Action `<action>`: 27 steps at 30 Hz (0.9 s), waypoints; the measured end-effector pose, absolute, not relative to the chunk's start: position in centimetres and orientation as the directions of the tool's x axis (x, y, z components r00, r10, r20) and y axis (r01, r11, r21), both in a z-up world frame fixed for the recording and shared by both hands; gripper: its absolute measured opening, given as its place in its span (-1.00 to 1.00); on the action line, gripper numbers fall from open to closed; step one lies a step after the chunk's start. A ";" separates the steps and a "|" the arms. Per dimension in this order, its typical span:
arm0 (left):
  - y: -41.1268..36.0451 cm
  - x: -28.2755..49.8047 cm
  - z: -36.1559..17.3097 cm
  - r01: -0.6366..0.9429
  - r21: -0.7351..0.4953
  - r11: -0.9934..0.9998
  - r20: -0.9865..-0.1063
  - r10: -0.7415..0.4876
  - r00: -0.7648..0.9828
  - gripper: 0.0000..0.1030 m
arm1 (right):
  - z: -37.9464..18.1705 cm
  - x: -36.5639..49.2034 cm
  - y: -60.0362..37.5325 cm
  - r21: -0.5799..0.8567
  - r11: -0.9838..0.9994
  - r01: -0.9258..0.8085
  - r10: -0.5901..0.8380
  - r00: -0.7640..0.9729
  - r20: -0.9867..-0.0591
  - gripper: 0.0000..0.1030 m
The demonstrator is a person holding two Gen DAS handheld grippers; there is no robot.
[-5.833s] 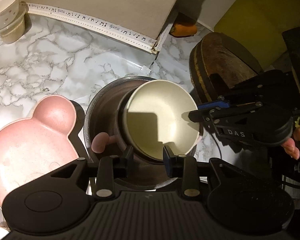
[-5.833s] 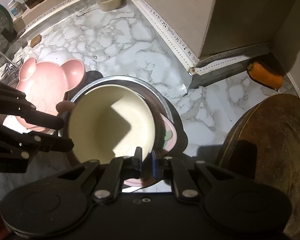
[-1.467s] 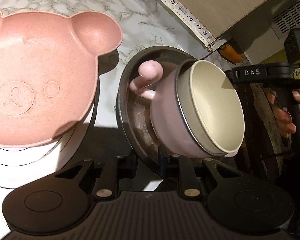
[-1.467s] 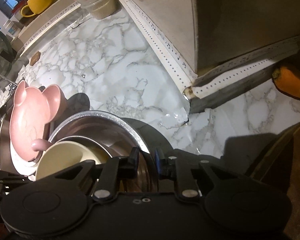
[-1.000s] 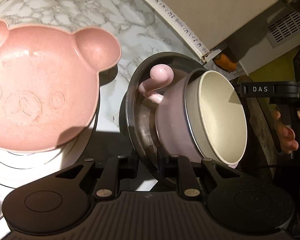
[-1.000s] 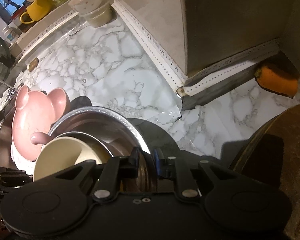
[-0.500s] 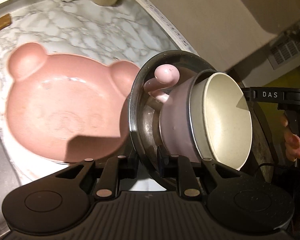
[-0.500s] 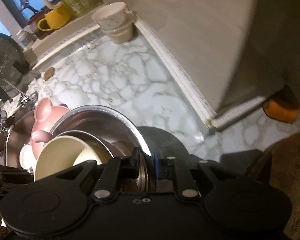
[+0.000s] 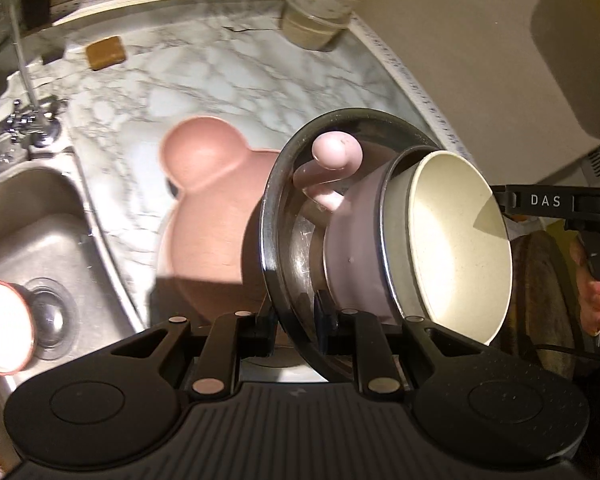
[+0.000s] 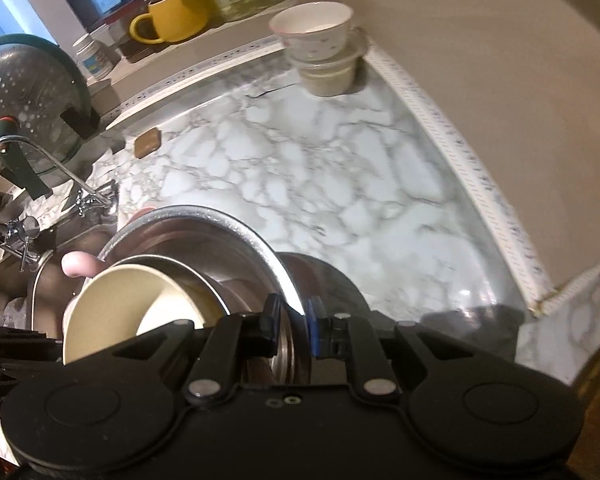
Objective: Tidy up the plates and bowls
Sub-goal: 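Lift the steel bowl stack with the left gripper onto the pink bear plate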
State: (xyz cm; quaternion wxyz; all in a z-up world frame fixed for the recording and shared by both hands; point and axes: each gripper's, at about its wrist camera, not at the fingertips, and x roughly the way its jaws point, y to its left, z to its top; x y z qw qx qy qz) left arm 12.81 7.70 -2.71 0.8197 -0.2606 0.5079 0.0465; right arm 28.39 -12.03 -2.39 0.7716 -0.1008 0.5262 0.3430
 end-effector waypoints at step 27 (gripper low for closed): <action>11.7 14.7 -6.4 -0.349 -0.316 0.882 -0.909 -0.175 0.379 -0.66 | -6.7 28.9 -7.7 0.217 0.766 -0.605 0.369 0.138 -0.919 -0.72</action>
